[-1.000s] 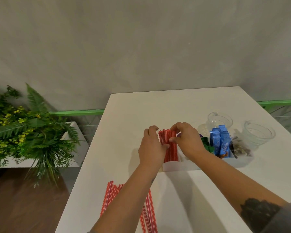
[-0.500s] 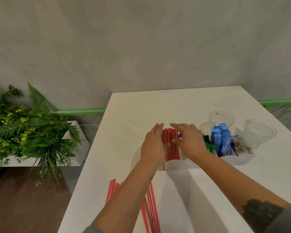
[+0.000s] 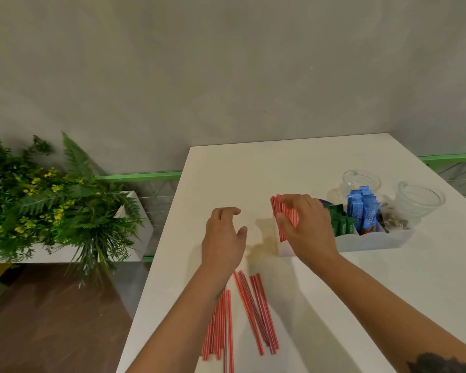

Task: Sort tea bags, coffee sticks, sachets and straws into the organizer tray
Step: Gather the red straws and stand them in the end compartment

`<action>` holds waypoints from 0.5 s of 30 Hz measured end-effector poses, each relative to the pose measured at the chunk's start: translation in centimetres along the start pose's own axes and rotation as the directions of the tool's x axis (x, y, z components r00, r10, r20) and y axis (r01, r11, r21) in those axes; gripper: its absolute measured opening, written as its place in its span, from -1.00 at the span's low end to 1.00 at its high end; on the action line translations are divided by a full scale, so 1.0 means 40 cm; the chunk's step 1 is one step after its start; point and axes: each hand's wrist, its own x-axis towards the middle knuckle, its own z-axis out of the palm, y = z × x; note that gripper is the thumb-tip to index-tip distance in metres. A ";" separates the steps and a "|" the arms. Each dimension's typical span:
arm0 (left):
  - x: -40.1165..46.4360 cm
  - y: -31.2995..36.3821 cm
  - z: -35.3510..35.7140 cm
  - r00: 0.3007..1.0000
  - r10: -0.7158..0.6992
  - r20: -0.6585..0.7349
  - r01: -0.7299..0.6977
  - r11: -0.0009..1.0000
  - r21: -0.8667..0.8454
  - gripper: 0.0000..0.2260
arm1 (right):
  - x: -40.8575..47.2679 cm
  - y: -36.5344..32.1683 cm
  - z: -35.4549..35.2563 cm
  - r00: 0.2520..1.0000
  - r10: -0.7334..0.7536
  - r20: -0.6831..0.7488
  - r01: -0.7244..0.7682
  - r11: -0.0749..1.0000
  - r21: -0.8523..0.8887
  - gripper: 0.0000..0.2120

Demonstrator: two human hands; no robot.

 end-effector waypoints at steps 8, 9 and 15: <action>-0.090 -0.114 -0.069 0.988 -0.145 0.055 0.140 0.987 0.085 -0.67 | -0.132 -0.085 0.050 0.985 -0.016 0.170 0.012 1.000 0.025 -0.79; -0.101 -0.126 -0.074 0.983 -0.166 0.076 0.158 0.983 0.099 -0.66 | -0.146 -0.094 0.058 0.980 -0.007 0.197 0.004 1.000 0.018 -0.79; -0.166 -0.177 -0.084 0.919 -0.330 0.214 0.289 0.935 0.204 -0.59 | -0.218 -0.148 0.112 0.943 0.060 0.328 -0.037 0.996 -0.076 -0.78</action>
